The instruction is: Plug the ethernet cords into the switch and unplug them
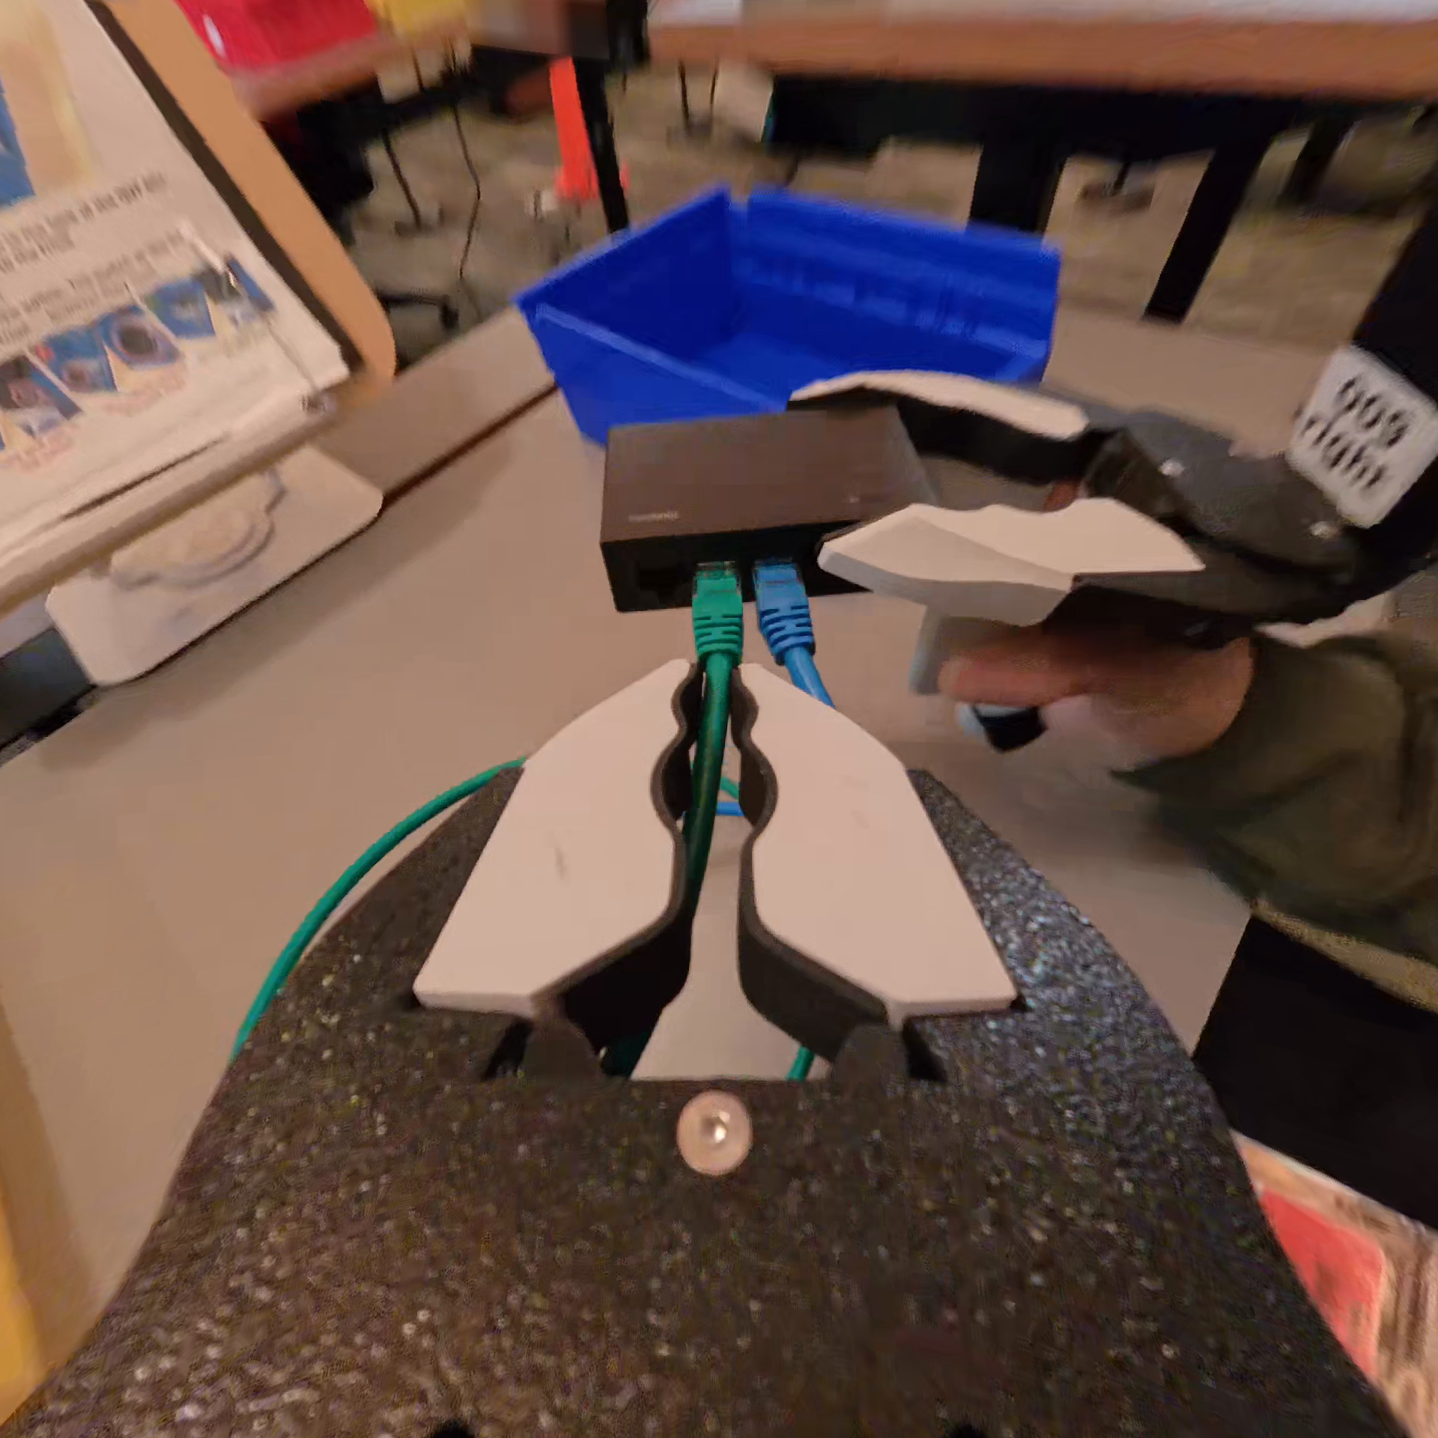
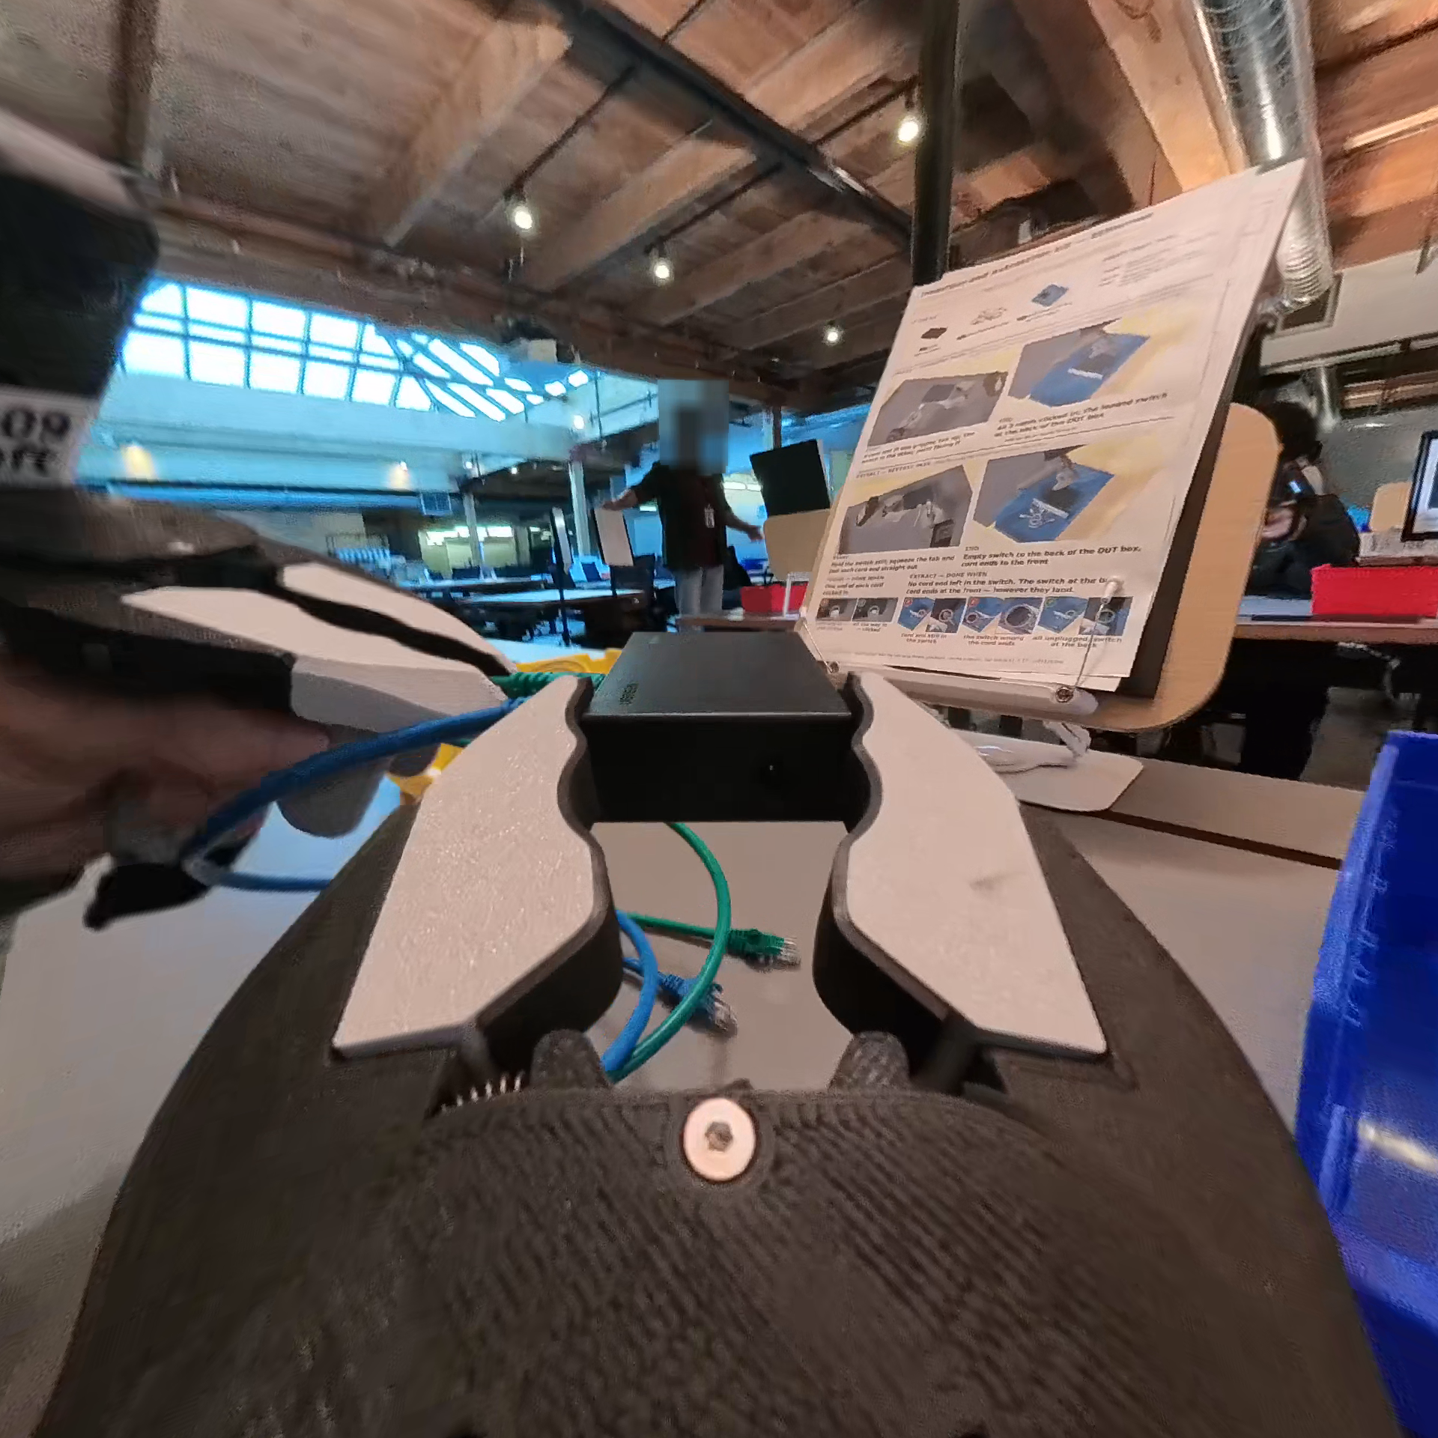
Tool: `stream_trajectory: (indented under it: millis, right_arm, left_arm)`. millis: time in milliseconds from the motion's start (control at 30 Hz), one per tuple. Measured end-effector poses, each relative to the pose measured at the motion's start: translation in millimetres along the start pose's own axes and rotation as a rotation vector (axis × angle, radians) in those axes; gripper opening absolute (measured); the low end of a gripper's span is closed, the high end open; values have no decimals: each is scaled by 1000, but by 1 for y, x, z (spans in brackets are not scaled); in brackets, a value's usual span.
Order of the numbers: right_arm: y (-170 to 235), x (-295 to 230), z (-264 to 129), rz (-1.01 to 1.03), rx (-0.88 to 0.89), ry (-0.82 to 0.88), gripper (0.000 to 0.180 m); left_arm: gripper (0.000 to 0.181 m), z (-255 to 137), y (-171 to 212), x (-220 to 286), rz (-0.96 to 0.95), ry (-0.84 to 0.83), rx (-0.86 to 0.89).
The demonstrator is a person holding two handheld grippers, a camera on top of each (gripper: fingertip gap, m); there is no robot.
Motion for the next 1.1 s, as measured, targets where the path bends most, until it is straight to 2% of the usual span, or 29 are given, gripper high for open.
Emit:
stream_trajectory:
  millis: [167,333,600,767,867,1100]
  right_arm:
    - [-1,2,-1,23,13,-5,61]
    - [-3,0,0,3,13,-9,61]
    - [-2,0,-2,-34,-31,-69,62]
    - [4,2,-3,-5,-53,-62,62]
    - [10,2,-1,87,-17,-55,62]
    - [13,4,-2,103,-20,-40,62]
  left_arm:
    - [6,2,6,1,-1,5,124]
    - [7,-1,6,2,81,-36,163]
    - [4,-2,8,6,189,-47,43]
    - [4,3,14,5,129,-29,49]
    - [5,3,15,2,1,-11,133]
    - [5,8,13,2,75,-25,113]
Point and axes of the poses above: each gripper's, where its closed fingertips meet, z out along the fingers, y out of its underside, x = y × z across the jaws, the point moved 7 cm from there along -z, back along the fingers, and after that the axes turned 11 degrees about -y, right-handed, at the moved point
